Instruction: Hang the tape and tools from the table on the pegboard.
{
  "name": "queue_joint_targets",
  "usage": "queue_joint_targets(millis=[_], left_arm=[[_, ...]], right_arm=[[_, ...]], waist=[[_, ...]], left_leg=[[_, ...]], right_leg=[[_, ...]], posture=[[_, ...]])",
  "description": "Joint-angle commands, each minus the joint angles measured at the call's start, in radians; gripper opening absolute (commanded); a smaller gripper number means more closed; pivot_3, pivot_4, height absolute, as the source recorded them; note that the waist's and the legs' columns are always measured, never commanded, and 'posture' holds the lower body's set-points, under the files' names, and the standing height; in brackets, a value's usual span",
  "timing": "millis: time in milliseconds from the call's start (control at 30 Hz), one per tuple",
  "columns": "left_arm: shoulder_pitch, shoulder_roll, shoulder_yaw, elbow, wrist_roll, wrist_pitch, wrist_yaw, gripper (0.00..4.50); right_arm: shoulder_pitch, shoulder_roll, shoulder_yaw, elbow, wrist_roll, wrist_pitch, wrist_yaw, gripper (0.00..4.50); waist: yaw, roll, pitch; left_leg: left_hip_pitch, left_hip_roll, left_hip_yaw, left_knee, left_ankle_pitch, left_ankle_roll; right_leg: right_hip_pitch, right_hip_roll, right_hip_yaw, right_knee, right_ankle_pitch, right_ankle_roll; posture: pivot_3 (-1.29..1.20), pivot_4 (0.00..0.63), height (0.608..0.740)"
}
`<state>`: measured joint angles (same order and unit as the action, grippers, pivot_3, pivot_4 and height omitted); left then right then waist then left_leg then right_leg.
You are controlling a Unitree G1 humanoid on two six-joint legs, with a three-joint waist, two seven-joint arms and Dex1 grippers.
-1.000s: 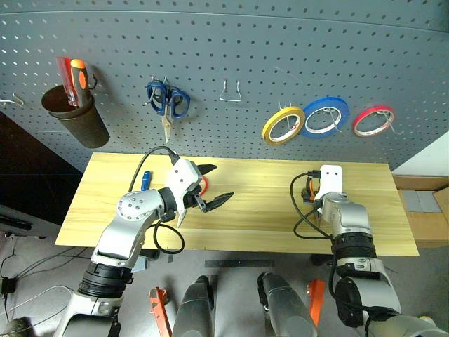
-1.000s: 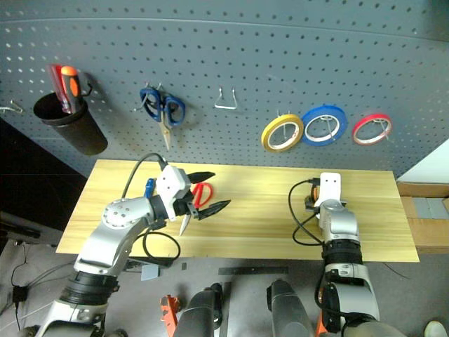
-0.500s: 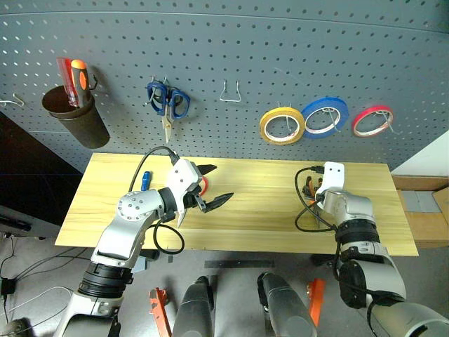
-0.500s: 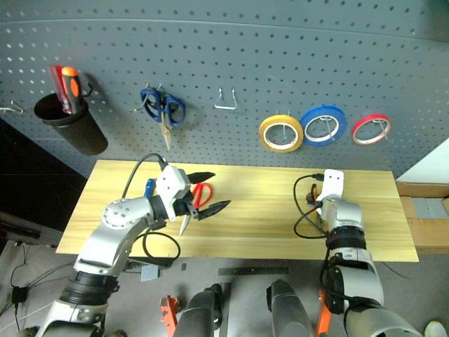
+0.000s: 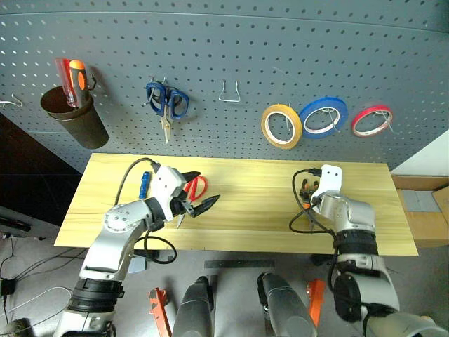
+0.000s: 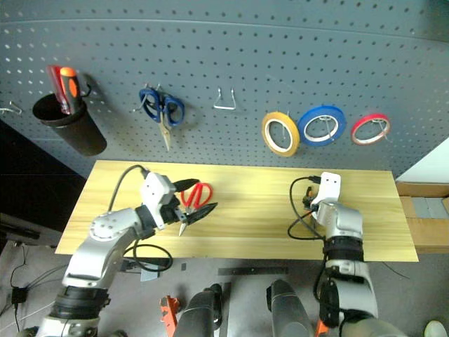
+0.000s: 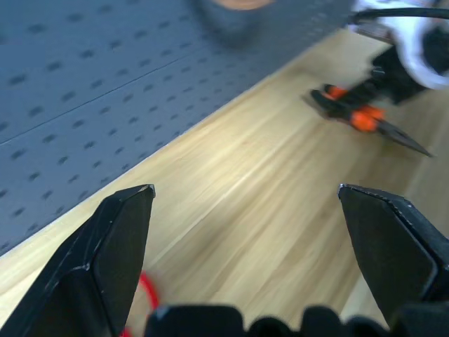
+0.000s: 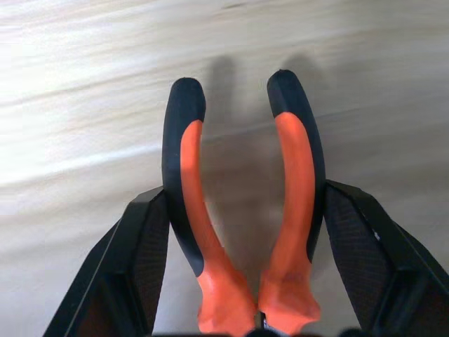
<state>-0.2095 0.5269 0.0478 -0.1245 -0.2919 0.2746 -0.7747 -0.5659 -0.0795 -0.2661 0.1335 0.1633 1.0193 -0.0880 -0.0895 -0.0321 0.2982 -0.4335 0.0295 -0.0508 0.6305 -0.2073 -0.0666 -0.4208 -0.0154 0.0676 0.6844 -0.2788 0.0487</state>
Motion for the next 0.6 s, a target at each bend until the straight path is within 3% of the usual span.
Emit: queue_joint_targets(millis=[33,200,333,433,600], left_arm=[[0.029,0.011,0.048,-0.064,-0.039,0.015,0.012,4.50],[0.053,0.017,0.091,-0.077,-0.063,0.041,0.027,4.50],[0.055,0.017,0.121,-0.076,-0.072,0.042,0.044,4.50],[0.048,0.016,0.139,-0.068,-0.066,0.024,0.071,4.50],[0.021,-0.014,0.198,-0.040,-0.080,-0.087,0.099,4.50]], right_arm=[[0.075,0.031,0.073,-0.354,0.040,0.137,0.007,2.80],[0.229,0.028,0.288,-0.773,0.090,0.246,0.060,2.80],[0.235,0.053,0.361,-0.911,0.109,0.215,0.076,2.80],[0.179,0.080,0.368,-0.933,0.115,0.192,0.081,2.80],[0.001,0.098,0.336,-0.805,0.103,0.068,0.101,2.80]], waist=[[0.001,0.000,0.000],[0.003,0.000,0.000],[0.003,0.000,0.000],[0.002,0.000,0.000],[0.002,-0.001,-0.001]], left_leg=[[0.000,0.000,0.000,0.000,0.000,0.000],[0.000,0.000,-0.002,0.000,0.000,0.000],[0.000,0.000,-0.001,0.001,0.000,0.000],[0.000,0.000,-0.002,0.001,0.000,0.000],[0.000,0.000,-0.002,0.001,0.000,0.000]], right_leg=[[0.000,0.000,0.000,0.000,0.000,0.000],[0.000,0.000,-0.001,0.000,0.000,0.000],[0.000,0.000,-0.001,0.000,0.000,0.000],[0.000,0.000,-0.001,0.000,0.000,0.000],[0.000,0.000,-0.002,0.000,0.000,0.000]], posture=[[-0.11,0.260,0.740],[-0.11,0.264,0.740],[-0.11,0.267,0.740],[-0.11,0.267,0.740],[-0.11,0.263,0.740]])
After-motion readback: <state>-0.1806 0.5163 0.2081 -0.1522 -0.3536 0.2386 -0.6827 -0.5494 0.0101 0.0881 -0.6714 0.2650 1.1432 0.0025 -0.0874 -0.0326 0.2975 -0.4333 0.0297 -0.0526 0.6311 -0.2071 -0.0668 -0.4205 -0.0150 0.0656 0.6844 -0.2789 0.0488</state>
